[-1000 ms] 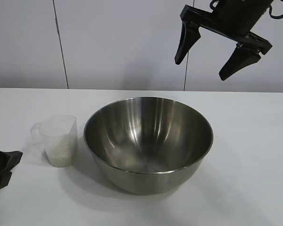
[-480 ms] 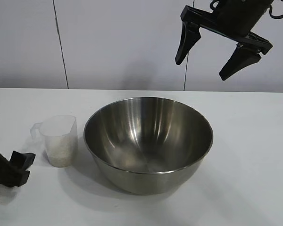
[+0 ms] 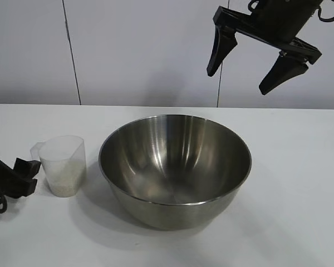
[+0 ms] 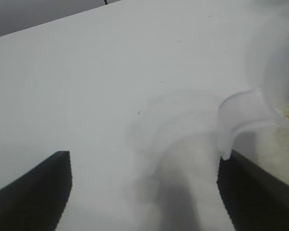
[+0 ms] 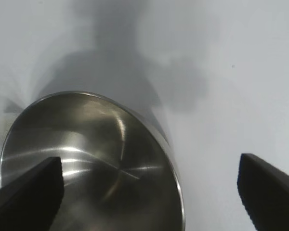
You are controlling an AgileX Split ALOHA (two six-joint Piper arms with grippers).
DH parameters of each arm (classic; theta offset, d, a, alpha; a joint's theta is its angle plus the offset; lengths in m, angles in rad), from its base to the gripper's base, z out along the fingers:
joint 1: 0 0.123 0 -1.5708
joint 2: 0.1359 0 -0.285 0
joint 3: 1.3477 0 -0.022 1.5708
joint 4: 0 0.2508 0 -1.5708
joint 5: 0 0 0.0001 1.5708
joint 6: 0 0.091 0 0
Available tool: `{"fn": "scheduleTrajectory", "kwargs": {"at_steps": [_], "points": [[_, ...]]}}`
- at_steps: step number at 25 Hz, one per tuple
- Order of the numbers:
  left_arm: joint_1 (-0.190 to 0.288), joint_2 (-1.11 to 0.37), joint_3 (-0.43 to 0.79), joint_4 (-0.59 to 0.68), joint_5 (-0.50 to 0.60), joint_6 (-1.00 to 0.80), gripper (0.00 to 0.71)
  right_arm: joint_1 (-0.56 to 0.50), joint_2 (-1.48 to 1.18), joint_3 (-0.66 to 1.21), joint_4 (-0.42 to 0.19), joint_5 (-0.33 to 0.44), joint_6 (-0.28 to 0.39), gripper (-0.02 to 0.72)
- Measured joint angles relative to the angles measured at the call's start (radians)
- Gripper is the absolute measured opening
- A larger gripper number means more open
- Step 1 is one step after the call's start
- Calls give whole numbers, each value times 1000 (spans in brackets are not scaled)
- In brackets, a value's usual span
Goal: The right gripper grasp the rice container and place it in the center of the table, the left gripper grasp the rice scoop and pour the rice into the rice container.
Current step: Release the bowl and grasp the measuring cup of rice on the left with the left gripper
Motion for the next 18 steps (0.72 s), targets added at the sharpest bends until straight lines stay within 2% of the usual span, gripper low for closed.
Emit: {"fn": "scheduleTrajectory", "kwargs": {"at_steps": [5,18], "points": [[0,0,-5,59,0,-2,594,0,0,0,0,0,0,679],[0,0,-82,64,0,-94,594,0,0,0,0,0,0,679]]}}
